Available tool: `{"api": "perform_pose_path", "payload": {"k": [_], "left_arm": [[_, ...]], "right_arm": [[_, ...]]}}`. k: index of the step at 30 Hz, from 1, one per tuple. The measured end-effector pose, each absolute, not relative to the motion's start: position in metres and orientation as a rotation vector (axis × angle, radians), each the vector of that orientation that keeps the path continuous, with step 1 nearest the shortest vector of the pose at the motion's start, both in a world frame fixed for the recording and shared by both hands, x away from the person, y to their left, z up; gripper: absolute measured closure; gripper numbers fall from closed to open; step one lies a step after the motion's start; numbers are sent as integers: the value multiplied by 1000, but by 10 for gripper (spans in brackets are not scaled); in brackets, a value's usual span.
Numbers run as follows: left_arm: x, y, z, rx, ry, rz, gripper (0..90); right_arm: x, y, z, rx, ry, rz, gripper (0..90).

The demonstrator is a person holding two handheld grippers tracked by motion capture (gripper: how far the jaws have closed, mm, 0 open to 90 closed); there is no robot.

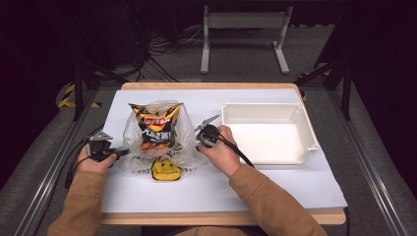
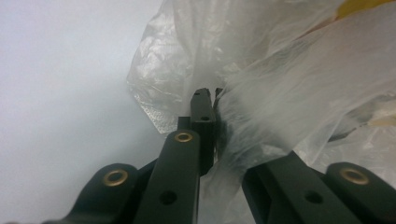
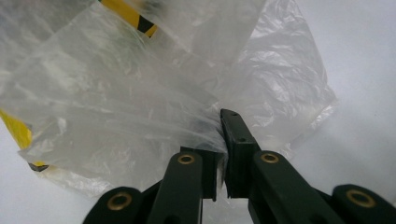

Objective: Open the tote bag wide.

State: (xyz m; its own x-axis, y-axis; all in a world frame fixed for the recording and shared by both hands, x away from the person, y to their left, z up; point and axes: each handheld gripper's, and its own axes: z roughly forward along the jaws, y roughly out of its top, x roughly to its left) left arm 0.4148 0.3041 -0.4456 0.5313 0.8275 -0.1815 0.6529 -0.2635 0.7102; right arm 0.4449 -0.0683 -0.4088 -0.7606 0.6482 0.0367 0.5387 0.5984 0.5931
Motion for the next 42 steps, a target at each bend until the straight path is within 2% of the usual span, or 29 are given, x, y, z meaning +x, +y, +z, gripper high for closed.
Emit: {"api": "perform_pose_path", "payload": {"k": [4, 6, 11, 12, 14, 20, 26, 32, 35, 36, 37, 38, 39, 41, 42], "left_arm": [[407, 308, -437, 1989, 1145, 310, 827], [399, 313, -428, 1951, 1120, 325, 772], [385, 321, -408, 1885, 1086, 356, 535], [385, 321, -408, 1885, 1086, 356, 534], [379, 321, -396, 1871, 1058, 380, 508], [368, 320, -375, 1852, 1028, 442, 386], [354, 319, -346, 1792, 1005, 558, 310], [349, 318, -333, 1739, 977, 610, 309], [353, 313, -328, 1703, 939, 642, 365], [354, 312, -328, 1689, 928, 642, 411], [354, 312, -328, 1689, 928, 642, 504], [355, 312, -327, 1681, 916, 630, 504], [357, 312, -326, 1675, 909, 626, 626], [362, 311, -326, 1672, 903, 647, 771], [364, 310, -327, 1676, 903, 645, 771]], "right_arm": [[442, -71, -406, 981, 2622, 929, 802], [438, -75, -401, 970, 2602, 972, 756], [432, -81, -392, 962, 2575, 1042, 680], [432, -81, -392, 962, 2575, 1042, 680], [428, -85, -387, 957, 2551, 1082, 619], [419, -90, -379, 931, 2526, 1139, 521], [413, -94, -372, 921, 2497, 1184, 444], [408, -101, -364, 914, 2448, 1216, 412], [405, -108, -356, 907, 2407, 1269, 424], [404, -109, -354, 900, 2396, 1282, 428], [404, -109, -354, 900, 2396, 1282, 428], [402, -111, -352, 896, 2386, 1294, 443], [401, -113, -349, 882, 2370, 1310, 473], [397, -117, -344, 856, 2337, 1331, 559], [397, -117, -344, 856, 2337, 1331, 559]]}}
